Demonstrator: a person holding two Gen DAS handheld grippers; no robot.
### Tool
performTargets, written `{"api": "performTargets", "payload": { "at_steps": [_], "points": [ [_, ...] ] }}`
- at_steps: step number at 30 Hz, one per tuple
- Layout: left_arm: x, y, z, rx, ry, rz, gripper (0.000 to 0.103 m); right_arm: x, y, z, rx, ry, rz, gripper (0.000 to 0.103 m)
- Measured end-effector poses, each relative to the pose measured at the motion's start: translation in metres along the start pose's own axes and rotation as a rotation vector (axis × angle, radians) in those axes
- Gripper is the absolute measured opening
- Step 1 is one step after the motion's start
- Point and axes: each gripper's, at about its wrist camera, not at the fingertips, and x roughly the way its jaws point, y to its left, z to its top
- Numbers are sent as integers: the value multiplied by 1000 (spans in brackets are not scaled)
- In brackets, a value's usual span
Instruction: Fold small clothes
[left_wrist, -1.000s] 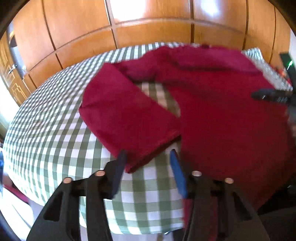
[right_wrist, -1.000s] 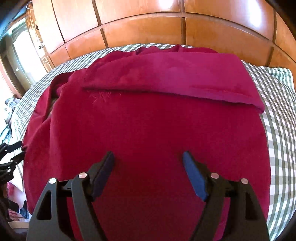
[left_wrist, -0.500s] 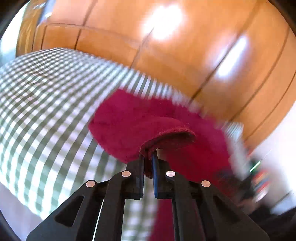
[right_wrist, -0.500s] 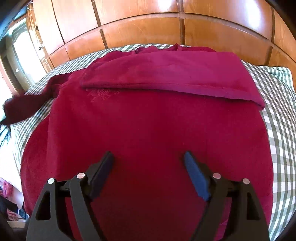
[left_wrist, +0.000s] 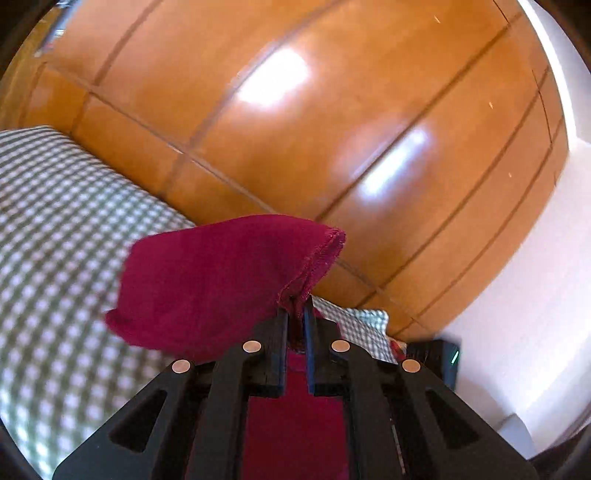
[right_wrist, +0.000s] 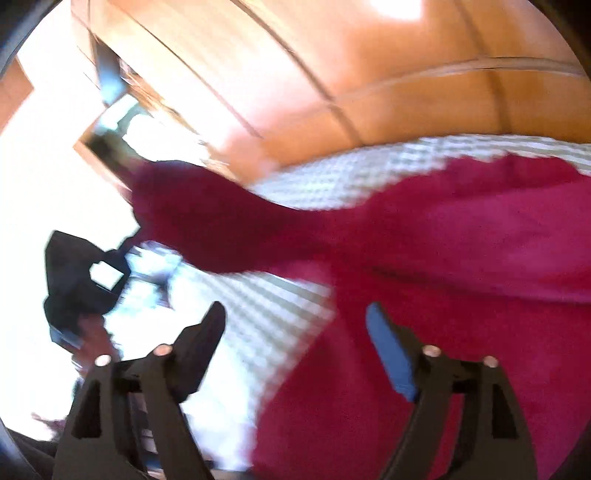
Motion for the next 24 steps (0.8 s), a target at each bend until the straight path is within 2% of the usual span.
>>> {"api": "performTargets", "payload": {
  "at_steps": [1, 4, 6, 8, 10, 11, 12, 14, 16, 17, 19, 22, 24],
  "points": [
    [10, -7, -1, 17, 10, 3, 6, -2, 10, 12, 19, -17, 72, 87],
    [40, -22, -6, 51, 54, -3, 6, -10, 32, 37, 28, -67, 183, 94],
    [59, -31, -11, 73, 82, 5, 6, -12, 37, 48, 34, -94, 169, 94],
    [73, -36, -15, 86, 104, 3, 6, -8, 35, 61, 37, -108, 103, 93],
    [84, -43, -18, 106, 121, 4, 6, 0, 27, 69, 45, -96, 21, 68],
    [88, -46, -21, 114, 126, 0, 6, 5, 22, 72, 52, -85, -25, 39],
    [93, -49, -21, 127, 131, 10, 6, 10, 15, 76, 70, -65, -43, 26],
    [102, -54, -23, 151, 142, 30, 6, 10, 6, 80, 80, -69, -50, 10],
    [104, -57, -26, 170, 137, 40, 11, 5, 3, 88, 79, -78, -62, 8],
    [104, -55, -27, 164, 140, 29, 22, 2, 1, 94, 77, -85, -62, 8],
    [98, -50, -39, 153, 155, 11, 25, -9, -1, 106, 67, -108, -72, 7],
    [109, -26, -67, 152, 230, 112, 25, -26, -7, 128, 65, -134, -68, 7],
    [115, 4, -86, 81, 276, 178, 25, -41, -12, 139, 54, -150, -80, 7]
  ]
}}
